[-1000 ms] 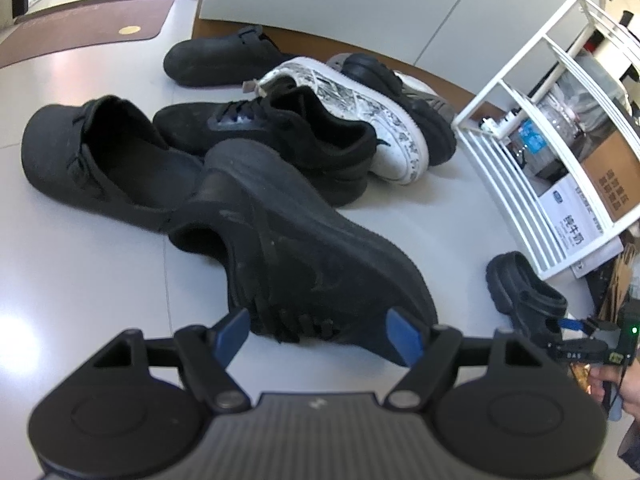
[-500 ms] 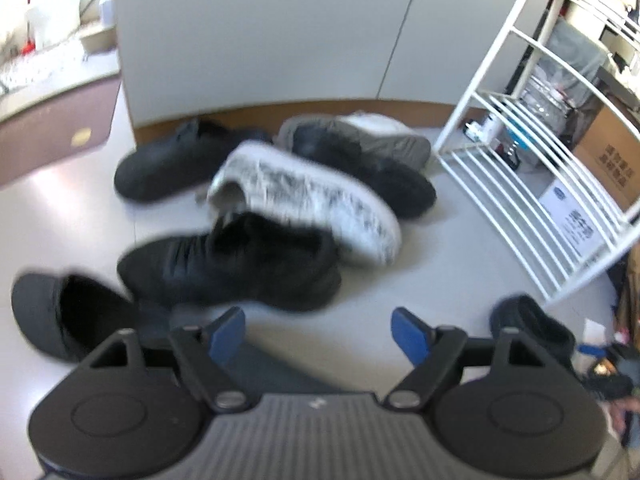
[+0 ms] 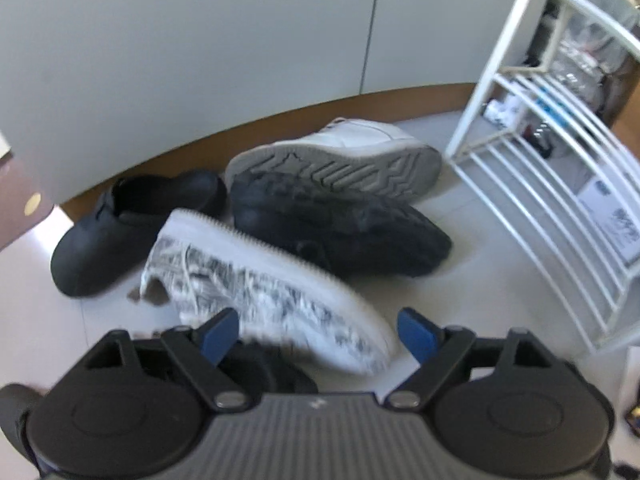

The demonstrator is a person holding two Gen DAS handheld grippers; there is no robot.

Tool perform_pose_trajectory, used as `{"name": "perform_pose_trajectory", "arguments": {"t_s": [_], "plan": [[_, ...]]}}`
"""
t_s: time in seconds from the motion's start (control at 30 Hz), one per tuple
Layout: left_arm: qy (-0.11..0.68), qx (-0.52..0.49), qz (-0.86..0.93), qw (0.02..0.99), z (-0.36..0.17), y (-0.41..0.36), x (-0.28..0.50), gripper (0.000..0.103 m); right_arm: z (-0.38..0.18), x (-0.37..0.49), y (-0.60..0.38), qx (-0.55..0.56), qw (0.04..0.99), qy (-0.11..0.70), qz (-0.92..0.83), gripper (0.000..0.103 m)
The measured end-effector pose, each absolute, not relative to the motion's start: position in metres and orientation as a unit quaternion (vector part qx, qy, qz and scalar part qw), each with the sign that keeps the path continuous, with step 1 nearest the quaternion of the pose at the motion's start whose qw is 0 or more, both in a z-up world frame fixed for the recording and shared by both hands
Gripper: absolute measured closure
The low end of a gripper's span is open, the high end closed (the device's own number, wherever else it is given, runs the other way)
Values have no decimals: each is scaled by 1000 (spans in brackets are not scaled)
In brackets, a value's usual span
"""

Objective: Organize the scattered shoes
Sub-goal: 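Open the right gripper to release the black clog, then move the left gripper to the sole-up black clog and close on its strap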

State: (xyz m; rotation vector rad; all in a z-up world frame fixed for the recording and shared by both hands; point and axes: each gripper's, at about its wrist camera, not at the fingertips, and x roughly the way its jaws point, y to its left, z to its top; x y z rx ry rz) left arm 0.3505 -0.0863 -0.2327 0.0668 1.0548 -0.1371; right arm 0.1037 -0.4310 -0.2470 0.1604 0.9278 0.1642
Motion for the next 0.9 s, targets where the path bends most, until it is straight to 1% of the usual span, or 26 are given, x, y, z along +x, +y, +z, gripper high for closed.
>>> {"name": "perform_pose_trajectory", "arguments": {"t_s": [0.1,0.37,0.5,0.63,0.7,0.77,0.83,0.9], "plan": [[510,12,-57,858,-243,-89,368,15,-234,101,-433,102,892,431,86,15],[507,10,-58,860,-253,-91,404,17,-207,107,-426,134,899,404,101,16],[518,21,-78,852,-260,-100,420,18,-198,114,-421,142,898,401,112,16],[537,69,-94,836,-276,-115,423,18,-196,118,-418,144,896,404,117,16],[536,74,-91,836,-283,-117,423,17,-196,118,-417,145,893,410,116,16],[537,77,-101,834,-289,-117,422,10,-196,118,-417,154,890,412,119,15],[528,113,-108,835,-295,-122,420,8,-196,117,-419,172,886,411,125,15],[521,129,-110,836,-300,-124,420,4,-197,117,-418,172,885,414,125,15]]}}
